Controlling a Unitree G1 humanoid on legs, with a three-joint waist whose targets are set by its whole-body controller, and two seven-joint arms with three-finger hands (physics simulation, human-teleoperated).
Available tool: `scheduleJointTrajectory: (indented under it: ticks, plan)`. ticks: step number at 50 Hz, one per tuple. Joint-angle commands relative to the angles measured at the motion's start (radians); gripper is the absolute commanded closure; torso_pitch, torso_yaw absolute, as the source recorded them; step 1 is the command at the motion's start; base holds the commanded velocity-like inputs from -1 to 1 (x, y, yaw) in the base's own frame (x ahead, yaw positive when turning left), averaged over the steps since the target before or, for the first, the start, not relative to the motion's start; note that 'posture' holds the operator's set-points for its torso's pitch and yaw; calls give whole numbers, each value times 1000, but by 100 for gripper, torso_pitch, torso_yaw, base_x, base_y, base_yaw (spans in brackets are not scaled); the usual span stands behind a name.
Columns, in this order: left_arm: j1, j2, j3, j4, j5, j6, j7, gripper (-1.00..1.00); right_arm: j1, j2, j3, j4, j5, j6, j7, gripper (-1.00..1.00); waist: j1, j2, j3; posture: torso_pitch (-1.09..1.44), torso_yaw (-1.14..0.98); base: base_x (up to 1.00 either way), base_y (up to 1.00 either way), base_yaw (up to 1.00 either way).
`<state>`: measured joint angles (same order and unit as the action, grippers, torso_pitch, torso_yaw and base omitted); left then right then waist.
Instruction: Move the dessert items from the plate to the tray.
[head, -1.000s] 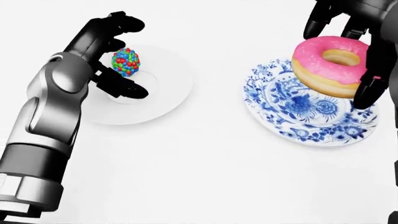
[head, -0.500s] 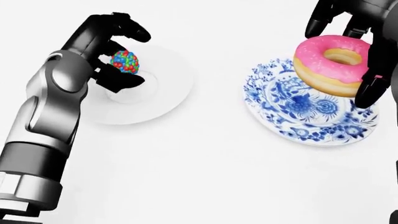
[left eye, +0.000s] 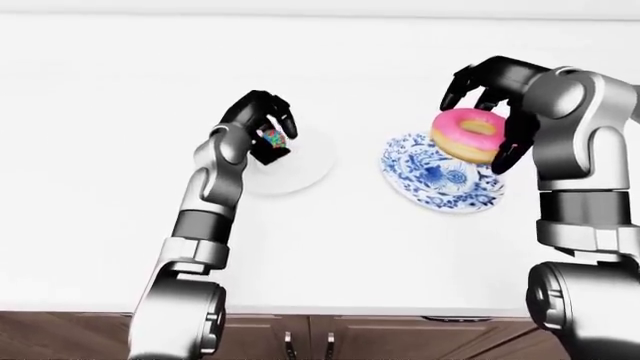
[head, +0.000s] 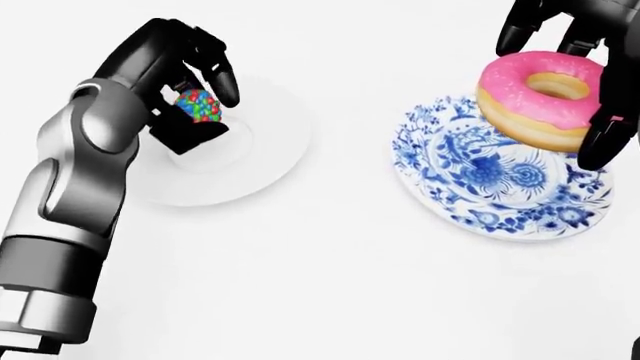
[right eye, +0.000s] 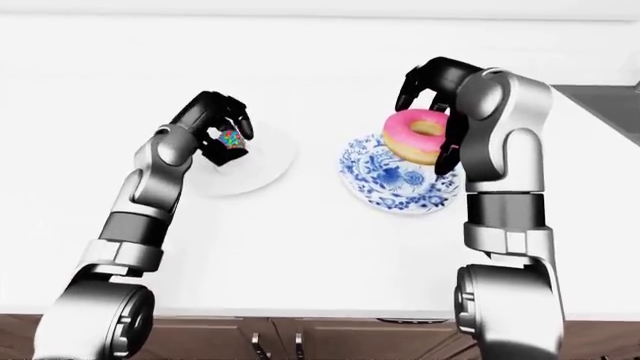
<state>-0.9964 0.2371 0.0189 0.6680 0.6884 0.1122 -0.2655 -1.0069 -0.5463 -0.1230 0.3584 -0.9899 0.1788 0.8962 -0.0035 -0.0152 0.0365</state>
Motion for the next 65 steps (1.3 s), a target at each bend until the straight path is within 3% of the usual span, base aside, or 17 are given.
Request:
scheduleJointTrajectory:
  ticks: [1, 22, 24, 26, 29, 39, 42, 44, 45, 47, 52, 54, 55, 58, 62, 63, 65]
  plan:
    - [-51, 13, 13, -90, -1, 6, -11, 100, -39, -23, -18, -40, 3, -5, -13, 100, 0, -3, -37, 0, 0, 0, 0, 0]
    - [-76, 16, 26, -688, 1, 346, -351, 100, -46, -54, -54, -237, 75, 91, 67, 98, 4, 1, -19, 0, 0, -2, 0, 0]
    - [-79, 14, 25, -708, 3, 360, -360, 100, -43, -51, -54, -254, 80, 110, 66, 98, 9, 21, -60, 0, 0, -74, -31, 0]
    - [-78, 15, 26, -724, 4, 369, -369, 100, -31, -52, -55, -257, 85, 112, 58, 98, 7, 83, -39, 0, 0, -85, -61, 0]
    - [-80, 17, 27, -728, 3, 372, -370, 100, -18, -56, -56, -261, 94, 109, 49, 98, 2, 89, -40, 0, 0, -85, -67, 0]
    - [-80, 6, 22, -741, 8, 379, -371, 100, -20, -65, -57, -260, 107, 110, 34, 100, -14, 41, -10, 0, 0, -76, -85, 0]
    - [-75, 1, 19, -740, 8, 378, -365, 100, -19, -63, -54, -263, 100, 123, 30, 100, -5, -18, -2, 0, 0, -65, -94, 0]
    - [-72, -2, 18, -739, 7, 374, -362, 100, -16, -60, -53, -267, 99, 127, 29, 100, 24, -93, -6, 0, 0, -41, -100, 0]
    - [-67, -3, 16, -740, 7, 366, -359, 100, -17, -58, -53, -265, 99, 129, 25, 100, 4, -51, 7, 0, 0, -38, -100, 0]
    - [-64, -4, 15, -736, 8, 361, -356, 100, -14, -56, -52, -263, 100, 130, 25, 100, 19, -42, -21, 0, 0, -37, -100, 0]
    - [-56, -14, 10, -737, 15, 358, -353, 100, -13, -51, -49, -262, 99, 132, 21, 100, 27, 5, 5, 0, 0, -30, -100, 0]
    - [-48, -17, 10, -733, 15, 349, -348, 100, -19, -50, -50, -257, 106, 123, 11, 100, 46, 89, -20, 0, 0, -6, -100, 0]
    - [-45, -15, 12, -727, 14, 343, -344, 100, -15, -51, -50, -255, 108, 117, 8, 100, 40, 70, 33, 0, 0, 0, -100, 0]
    - [-42, -16, 12, -734, 15, 345, -346, 100, -16, -49, -50, -251, 111, 118, 1, 100, 38, 72, -14, 0, 0, 0, -100, 0]
    - [-37, -18, 12, -725, 16, 335, -334, 100, -18, -45, -47, -254, 114, 117, -3, 100, 51, 28, 5, 0, 0, 0, -100, 0]
    - [-37, -18, 12, -728, 17, 337, -335, 100, -18, -46, -49, -252, 116, 116, -5, 100, 53, -1, -1, 0, 0, 0, -100, 0]
    - [-35, -17, 13, -725, 17, 333, -333, 100, -16, -48, -50, -250, 118, 114, -9, 100, 55, -131, -38, 0, 0, 0, -100, 0]
